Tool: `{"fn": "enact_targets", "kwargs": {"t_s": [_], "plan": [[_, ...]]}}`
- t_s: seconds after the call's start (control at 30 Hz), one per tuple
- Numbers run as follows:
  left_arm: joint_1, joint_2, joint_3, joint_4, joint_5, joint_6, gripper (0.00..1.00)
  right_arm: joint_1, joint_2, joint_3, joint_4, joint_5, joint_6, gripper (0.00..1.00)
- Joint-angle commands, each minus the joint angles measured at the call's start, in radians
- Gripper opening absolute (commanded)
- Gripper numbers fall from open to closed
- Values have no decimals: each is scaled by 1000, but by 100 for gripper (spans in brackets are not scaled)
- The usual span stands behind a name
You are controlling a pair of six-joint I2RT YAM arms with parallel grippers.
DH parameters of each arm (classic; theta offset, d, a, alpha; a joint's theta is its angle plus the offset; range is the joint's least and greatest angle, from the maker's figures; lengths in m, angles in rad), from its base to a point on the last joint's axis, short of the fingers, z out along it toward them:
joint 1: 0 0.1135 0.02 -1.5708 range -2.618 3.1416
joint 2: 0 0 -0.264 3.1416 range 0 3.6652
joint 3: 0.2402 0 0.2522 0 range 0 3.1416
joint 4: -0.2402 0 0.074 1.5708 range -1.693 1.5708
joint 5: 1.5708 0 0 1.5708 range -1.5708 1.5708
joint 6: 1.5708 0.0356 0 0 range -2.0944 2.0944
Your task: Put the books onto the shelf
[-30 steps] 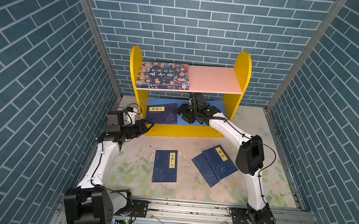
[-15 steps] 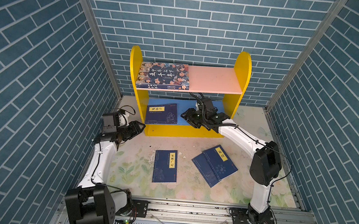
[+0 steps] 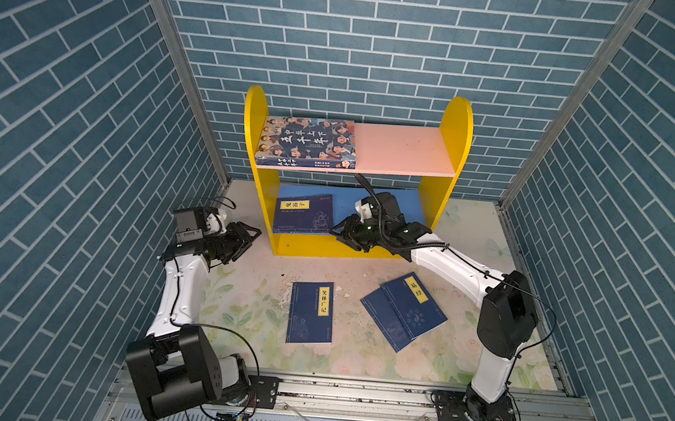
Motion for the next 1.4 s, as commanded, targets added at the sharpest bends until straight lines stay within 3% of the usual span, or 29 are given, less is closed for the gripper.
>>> {"fn": "enact_targets", "kwargs": {"t_s": [0.0, 0.47, 0.83, 1.37], "plan": [[27, -23, 38, -31, 50, -53, 54, 38, 19, -6, 115, -59, 33, 35], [85, -24, 52, 1, 140, -100, 56, 130, 232, 108, 346, 3, 198, 26], [91, -28, 23, 48, 178, -137, 56, 153, 319, 281, 225, 142, 165, 17], [92, -24, 12, 64, 200, -154, 57, 182, 468, 448, 197, 150, 190, 16]]}}
